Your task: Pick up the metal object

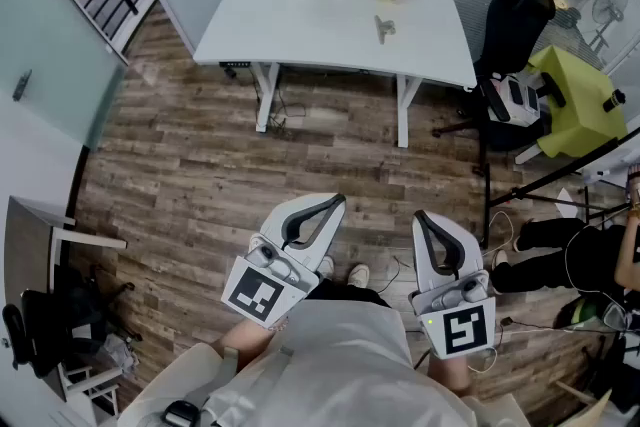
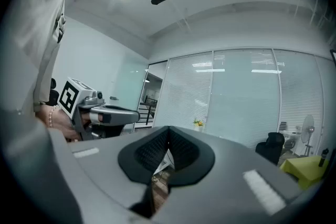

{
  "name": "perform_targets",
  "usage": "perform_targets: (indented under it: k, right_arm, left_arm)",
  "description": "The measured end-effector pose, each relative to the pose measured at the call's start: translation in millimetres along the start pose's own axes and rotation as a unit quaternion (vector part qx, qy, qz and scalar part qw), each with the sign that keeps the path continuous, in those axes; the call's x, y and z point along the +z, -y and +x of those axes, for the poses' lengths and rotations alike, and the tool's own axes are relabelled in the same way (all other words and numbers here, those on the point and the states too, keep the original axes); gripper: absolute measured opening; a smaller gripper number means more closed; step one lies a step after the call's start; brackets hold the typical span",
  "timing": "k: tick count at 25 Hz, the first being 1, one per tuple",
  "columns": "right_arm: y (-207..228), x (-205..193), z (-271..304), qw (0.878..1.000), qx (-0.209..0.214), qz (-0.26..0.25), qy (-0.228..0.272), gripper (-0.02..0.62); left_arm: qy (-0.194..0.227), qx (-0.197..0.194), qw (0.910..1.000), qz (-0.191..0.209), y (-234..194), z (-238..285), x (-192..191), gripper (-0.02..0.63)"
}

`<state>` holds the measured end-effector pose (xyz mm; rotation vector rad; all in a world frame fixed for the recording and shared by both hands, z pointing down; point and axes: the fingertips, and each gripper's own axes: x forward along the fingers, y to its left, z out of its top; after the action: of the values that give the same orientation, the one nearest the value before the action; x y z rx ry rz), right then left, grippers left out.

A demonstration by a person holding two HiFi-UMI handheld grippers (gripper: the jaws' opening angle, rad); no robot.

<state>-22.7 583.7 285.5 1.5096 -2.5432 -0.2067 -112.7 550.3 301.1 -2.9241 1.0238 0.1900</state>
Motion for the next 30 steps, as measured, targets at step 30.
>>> perform_targets:
  k: [30]
  right_arm:
    - [38.5, -9.2, 103.6, 0.999, -0.014, -0.001, 0.03, 0.003]
  left_arm:
    - [0.003, -0.01, 0.9999, 0.001, -99.3, 50.4, -17.4, 0.005]
